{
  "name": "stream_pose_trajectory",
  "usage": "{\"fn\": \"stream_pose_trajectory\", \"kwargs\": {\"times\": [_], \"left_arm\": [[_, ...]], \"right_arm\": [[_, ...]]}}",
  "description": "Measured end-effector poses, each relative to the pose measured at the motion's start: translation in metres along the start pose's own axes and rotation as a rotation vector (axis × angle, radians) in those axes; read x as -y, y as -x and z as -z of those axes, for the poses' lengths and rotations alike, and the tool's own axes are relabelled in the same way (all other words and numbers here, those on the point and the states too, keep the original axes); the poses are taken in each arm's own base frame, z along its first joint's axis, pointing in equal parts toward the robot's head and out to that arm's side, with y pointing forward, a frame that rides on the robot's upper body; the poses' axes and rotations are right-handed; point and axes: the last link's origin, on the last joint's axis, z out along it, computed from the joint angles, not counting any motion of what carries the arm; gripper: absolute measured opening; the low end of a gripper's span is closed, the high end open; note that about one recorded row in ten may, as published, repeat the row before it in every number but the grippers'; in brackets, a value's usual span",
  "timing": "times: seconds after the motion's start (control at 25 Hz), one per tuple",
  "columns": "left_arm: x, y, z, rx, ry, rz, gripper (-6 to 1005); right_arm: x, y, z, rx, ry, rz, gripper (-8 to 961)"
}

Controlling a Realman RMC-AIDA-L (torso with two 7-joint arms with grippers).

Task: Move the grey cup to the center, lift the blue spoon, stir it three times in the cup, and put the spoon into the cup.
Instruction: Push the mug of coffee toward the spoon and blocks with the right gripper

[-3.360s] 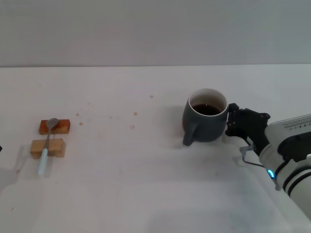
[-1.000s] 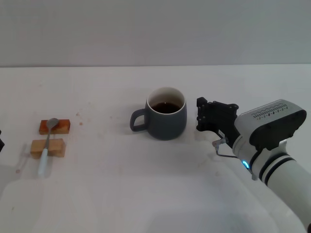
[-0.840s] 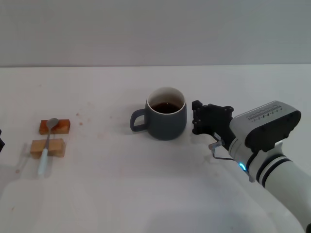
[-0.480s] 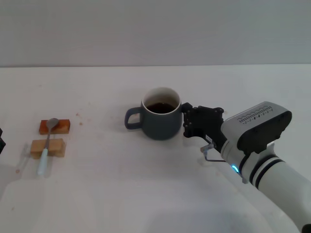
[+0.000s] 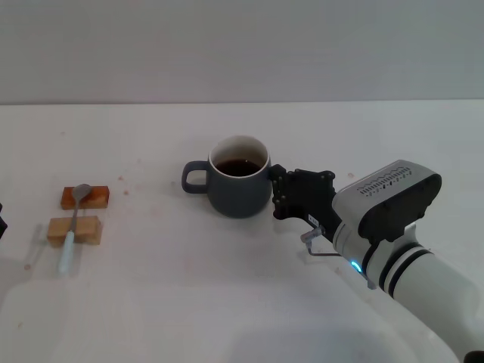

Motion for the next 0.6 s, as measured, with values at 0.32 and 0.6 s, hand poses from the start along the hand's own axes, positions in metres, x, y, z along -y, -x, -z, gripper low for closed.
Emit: {"fn": "stream_pose_trajectory", "kwargs": {"times": [0.32,0.6], "left_arm": [[0.001,0.001,0.004,0.006,-0.007,0.0,796],[-0.001,0.004,0.013,0.019,0.005,0.001,796]], "right_arm": [[0.004,-0.003,0.007,0.03,-0.012,0.011,-1],[0.028,-0.01,0.044,0.177,-0.109,0.02,-2]]}}
